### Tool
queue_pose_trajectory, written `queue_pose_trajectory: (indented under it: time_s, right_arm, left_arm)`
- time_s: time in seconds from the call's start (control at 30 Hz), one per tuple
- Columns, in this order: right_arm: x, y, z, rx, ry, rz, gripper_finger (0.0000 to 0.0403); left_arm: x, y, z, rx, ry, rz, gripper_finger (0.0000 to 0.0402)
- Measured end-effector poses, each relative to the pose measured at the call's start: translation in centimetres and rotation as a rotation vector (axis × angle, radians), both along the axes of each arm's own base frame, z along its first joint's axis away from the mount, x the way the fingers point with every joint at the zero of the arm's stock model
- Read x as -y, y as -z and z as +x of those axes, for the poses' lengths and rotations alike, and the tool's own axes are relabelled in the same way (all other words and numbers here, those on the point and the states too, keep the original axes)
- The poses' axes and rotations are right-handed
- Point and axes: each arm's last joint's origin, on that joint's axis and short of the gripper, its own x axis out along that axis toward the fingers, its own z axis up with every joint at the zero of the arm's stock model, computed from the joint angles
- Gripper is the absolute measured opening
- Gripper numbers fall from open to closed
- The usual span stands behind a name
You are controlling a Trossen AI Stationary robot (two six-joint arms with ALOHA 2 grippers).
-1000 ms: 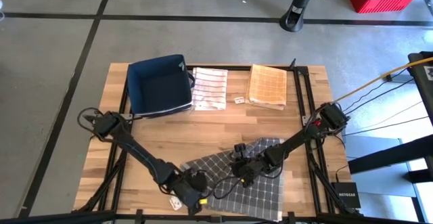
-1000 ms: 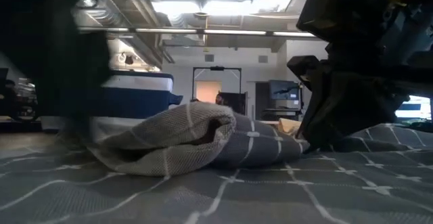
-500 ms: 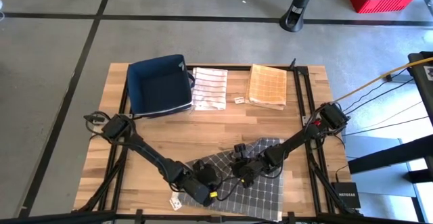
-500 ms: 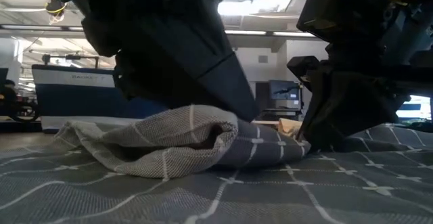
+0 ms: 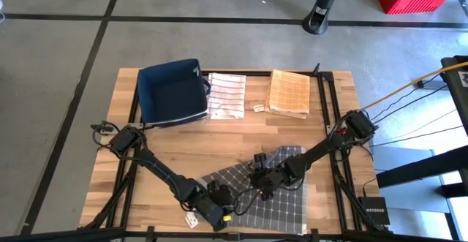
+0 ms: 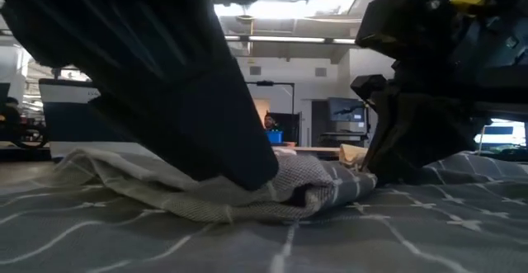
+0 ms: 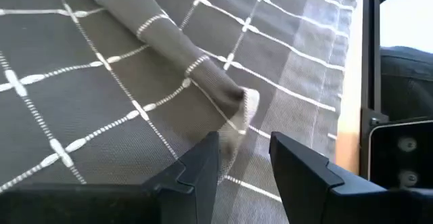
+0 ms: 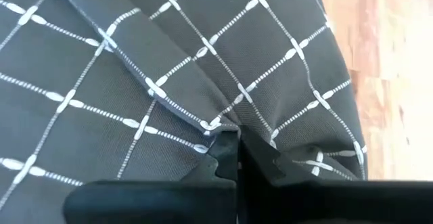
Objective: Fold towel
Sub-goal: Fold the gray towel
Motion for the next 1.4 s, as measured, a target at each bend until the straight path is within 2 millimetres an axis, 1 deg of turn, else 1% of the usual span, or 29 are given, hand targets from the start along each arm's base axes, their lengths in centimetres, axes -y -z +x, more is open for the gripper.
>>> queue_pose_trajectory:
  time_s: [0.1,0.2,0.3,0.37,0.43,0.5,0.63,0.7,0.87,1.0,1.17,1.33,1.4]
  right_arm:
    - [0.1,0.0,0.0,-0.003,0.017,0.007,0.0005]
    - [0.1,0.0,0.0,-0.002,0.035,0.022,0.0005]
    - [0.1,0.0,0.0,-0.001,0.067,0.046,0.0005]
    - [0.2,-0.1,0.2,-0.001,0.079,0.057,0.0005]
    - [0.2,-0.2,0.2,0.000,0.082,0.058,0.0005]
    - [0.1,-0.3,0.3,0.001,0.082,0.059,0.0005]
    - [0.1,-0.3,0.3,-0.004,0.081,0.058,0.0005]
    - [0.2,-0.2,0.2,-0.011,0.081,0.053,0.0005]
    - [0.2,-0.2,0.2,-0.012,0.082,0.050,0.0005]
    - [0.2,-0.2,0.2,-0.013,0.081,0.048,0.0005]
    - [0.2,-0.2,0.2,-0.013,0.080,0.048,0.0005]
    - [0.2,-0.2,0.2,-0.015,0.080,0.045,0.0005]
    - [0.2,-0.2,0.2,-0.016,0.080,0.045,0.0005]
  left_arm:
    - [0.3,-0.5,0.2,-0.007,0.058,-0.012,0.0125]
    - [0.5,-1.8,0.6,-0.032,0.107,-0.004,0.0125]
    - [0.2,-3.9,0.9,-0.091,0.079,0.057,0.0125]
    - [0.1,-5.2,1.1,-0.094,0.057,0.137,0.0125]
    - [-0.1,-5.9,1.3,-0.073,0.063,0.209,0.0125]
    - [-0.2,-6.1,1.6,-0.045,0.082,0.258,0.0125]
    - [-0.1,-5.5,2.3,-0.019,0.152,0.267,0.0125]
    - [0.0,-4.6,2.5,-0.046,0.195,0.271,0.0125]
    - [-0.1,-2.7,2.8,-0.096,0.215,0.295,0.0125]
    - [-0.4,-2.5,3.0,-0.101,0.198,0.289,0.0125]
    - [-0.4,-2.8,3.6,-0.061,0.191,0.256,0.0125]
    - [-0.5,-1.8,3.4,-0.110,0.207,0.266,0.0125]
    - [-0.5,-1.7,3.4,-0.113,0.208,0.268,0.0125]
